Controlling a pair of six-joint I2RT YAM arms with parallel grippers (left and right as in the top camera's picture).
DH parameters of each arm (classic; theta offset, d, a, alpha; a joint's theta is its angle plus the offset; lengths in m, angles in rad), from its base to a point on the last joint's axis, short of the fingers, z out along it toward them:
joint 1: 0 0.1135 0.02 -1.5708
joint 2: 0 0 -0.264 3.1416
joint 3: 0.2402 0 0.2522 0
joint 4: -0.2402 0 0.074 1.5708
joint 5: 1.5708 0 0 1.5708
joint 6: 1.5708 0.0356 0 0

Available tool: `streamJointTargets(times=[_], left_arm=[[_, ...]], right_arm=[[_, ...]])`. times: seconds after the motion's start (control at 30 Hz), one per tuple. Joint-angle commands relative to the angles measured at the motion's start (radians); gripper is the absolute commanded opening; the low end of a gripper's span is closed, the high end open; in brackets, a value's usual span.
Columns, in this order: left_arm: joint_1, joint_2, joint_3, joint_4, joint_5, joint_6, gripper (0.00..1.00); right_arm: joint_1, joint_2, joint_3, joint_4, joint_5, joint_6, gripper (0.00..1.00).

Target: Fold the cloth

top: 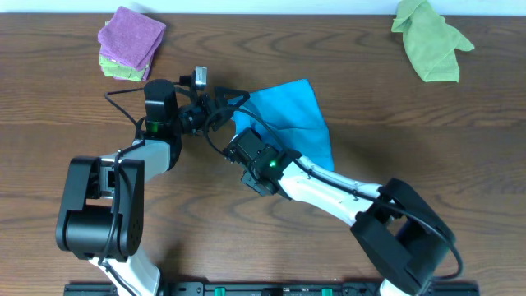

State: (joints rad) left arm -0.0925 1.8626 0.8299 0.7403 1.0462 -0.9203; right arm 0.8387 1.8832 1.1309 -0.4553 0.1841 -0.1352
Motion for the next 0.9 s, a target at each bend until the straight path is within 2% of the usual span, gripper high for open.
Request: streamJointTargets(times=[0.0,0.03,0.1,0.17,0.57,0.87], left_arm=[[0.003,-0.013,0.005,0.005,-0.001,-0.002,0.95],[0.003,-0.013,0.005,0.005,-0.001,-0.002,0.95],[0.003,-0.013,0.005,0.005,-0.002,-0.002,0.95],[0.003,-0.013,0.005,0.006,-0.002,-0.002,0.95],[0.016,-0.013,0.005,0.004,-0.011,0.024,0.96],[0.021,-0.013,0.005,-0.143,-0.071,0.114,0.95]], right_arm=[[-0.016,0.021,-0.004,0.000,0.023,0.007,0.26],[-0.018,0.021,-0.003,0.001,0.024,0.007,0.24],[-0.025,0.021,-0.004,0.002,0.026,0.007,0.10],[-0.031,0.021,-0.004,0.002,0.026,0.007,0.01],[-0.049,-0.021,0.074,-0.039,0.027,0.011,0.01],[-0.076,-0.106,0.139,-0.087,0.026,0.010,0.01]])
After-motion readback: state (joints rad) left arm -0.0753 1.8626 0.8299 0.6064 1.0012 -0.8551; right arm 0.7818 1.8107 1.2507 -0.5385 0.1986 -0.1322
